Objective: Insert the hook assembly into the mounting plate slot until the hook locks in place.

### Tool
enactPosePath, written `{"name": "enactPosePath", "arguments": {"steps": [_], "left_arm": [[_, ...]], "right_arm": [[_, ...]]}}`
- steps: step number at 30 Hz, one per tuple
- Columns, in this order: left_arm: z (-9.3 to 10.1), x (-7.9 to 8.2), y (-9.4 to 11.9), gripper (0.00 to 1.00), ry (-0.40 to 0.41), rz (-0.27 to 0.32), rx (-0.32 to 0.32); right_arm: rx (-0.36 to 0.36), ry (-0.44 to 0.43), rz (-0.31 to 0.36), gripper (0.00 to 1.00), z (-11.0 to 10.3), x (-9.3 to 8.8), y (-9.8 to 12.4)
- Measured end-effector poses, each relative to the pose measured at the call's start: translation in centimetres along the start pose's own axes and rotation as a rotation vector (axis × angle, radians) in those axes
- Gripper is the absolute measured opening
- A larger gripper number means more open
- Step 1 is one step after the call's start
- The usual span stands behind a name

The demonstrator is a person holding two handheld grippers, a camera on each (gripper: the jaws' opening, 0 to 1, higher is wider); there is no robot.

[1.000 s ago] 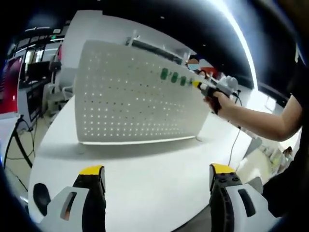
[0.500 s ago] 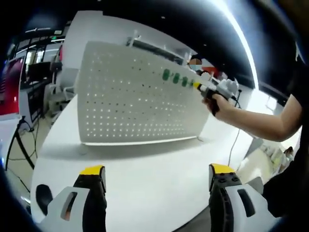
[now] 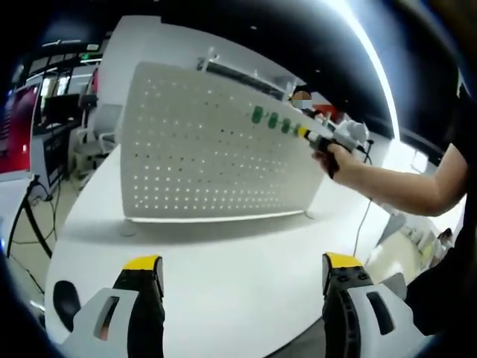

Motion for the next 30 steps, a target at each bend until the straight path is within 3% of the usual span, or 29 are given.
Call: {"name": "enactPosePath", "arguments": {"steps": [7,9,13,18,20,22,30], "left_arm": [[0.3,-0.1,0.0,0.91,-0.005,0.002,-0.006],[0.4,0.0,0.0,0.91,-0.007,0.004,-0.008],[0.9,0.0,-0.1,0.92,-0.012,0.006,-0.016],[1.3,-0.1,-0.1,0.92,-0.025,0.0,-0.026],[1.4,-0.1,0.0,0.92,-0.035,-0.003,-0.027],[1.4,0.1,0.2,0.92,-0.039,0.001,-0.027],[1.0,0.6,1.0,0.93,-0.054,0.007,-0.009]], "right_arm": [[0.005,-0.006,0.044,0.21,0.3,2.5,1.0],[-0.012,0.021,0.043,0.3,0.6,3.2,1.6],[-0.01,0.036,0.047,0.33,0.8,3.6,3.3],[0.018,0.033,-0.006,0.41,0.1,2.0,5.5],[0.003,-0.026,0.003,0.51,0.1,1.5,6.6],[-0.003,-0.026,-0.018,0.6,-0.1,0.8,7.7],[0.023,-0.009,-0.087,0.72,-0.9,-1.7,11.7]]}}
Point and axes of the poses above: the point that each gripper's makers call its tool centre point, and the gripper's own axes: y roughly backward along the fingers, z roughly to its right, x roughly out of its top, the point moved 5 cm from there along y, roughly backward along the fingers, and after that the axes turned 15 degrees about y, right-handed, at the moved point
